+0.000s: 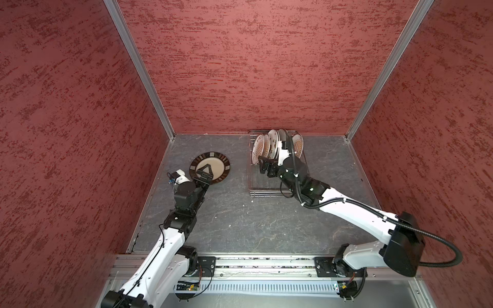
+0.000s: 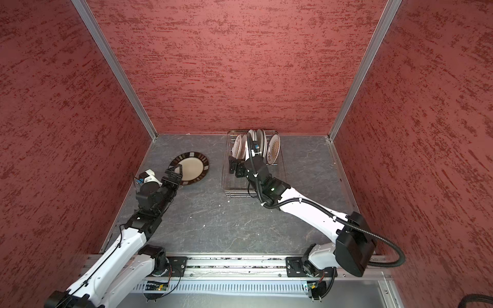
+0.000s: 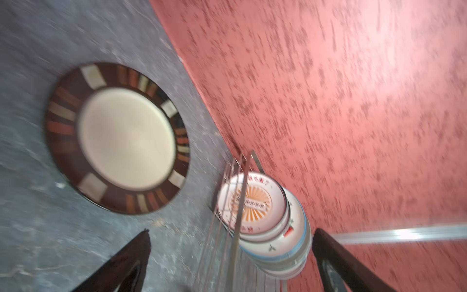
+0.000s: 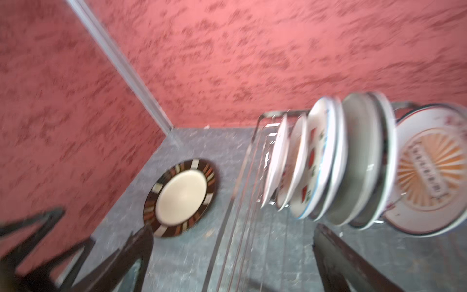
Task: Unload the plates from the dish rack
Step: Pick up the plate from the dish rack.
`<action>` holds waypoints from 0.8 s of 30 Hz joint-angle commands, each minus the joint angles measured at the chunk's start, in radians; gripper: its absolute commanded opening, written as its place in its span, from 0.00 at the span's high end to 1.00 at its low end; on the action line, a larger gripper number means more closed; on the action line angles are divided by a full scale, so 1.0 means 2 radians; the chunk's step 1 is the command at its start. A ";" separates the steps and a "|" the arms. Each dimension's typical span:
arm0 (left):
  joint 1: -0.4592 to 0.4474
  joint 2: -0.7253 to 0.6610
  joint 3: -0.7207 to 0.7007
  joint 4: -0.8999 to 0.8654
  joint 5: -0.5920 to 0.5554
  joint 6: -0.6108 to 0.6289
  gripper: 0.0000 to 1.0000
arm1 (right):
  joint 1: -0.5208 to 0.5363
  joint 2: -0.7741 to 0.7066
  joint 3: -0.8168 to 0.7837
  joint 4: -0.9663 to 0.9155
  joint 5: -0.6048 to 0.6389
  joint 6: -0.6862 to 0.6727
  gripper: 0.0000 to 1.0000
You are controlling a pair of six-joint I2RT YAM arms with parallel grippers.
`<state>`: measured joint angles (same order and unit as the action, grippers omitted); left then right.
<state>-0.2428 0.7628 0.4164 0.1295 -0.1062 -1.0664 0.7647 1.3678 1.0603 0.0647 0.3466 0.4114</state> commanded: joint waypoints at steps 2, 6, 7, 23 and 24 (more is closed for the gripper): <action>-0.060 0.003 0.021 0.022 0.000 0.058 0.00 | -0.036 0.003 0.026 -0.021 0.004 -0.006 0.01; -0.109 0.018 0.050 0.029 0.018 0.111 0.01 | -0.068 0.025 0.057 -0.034 -0.036 -0.020 0.01; -0.117 0.026 0.056 0.039 0.040 0.123 0.01 | -0.077 0.035 0.070 -0.044 -0.042 -0.019 0.02; -0.181 0.129 0.118 0.135 0.192 0.216 0.00 | -0.097 0.171 0.225 -0.146 0.016 -0.043 0.36; -0.181 0.135 0.116 0.148 0.193 0.216 0.01 | -0.097 0.175 0.229 -0.146 0.024 -0.044 0.37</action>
<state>-0.6010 1.0122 0.6250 0.3756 0.2207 -0.6769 0.5751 1.7084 1.4750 -0.1894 0.3286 0.3370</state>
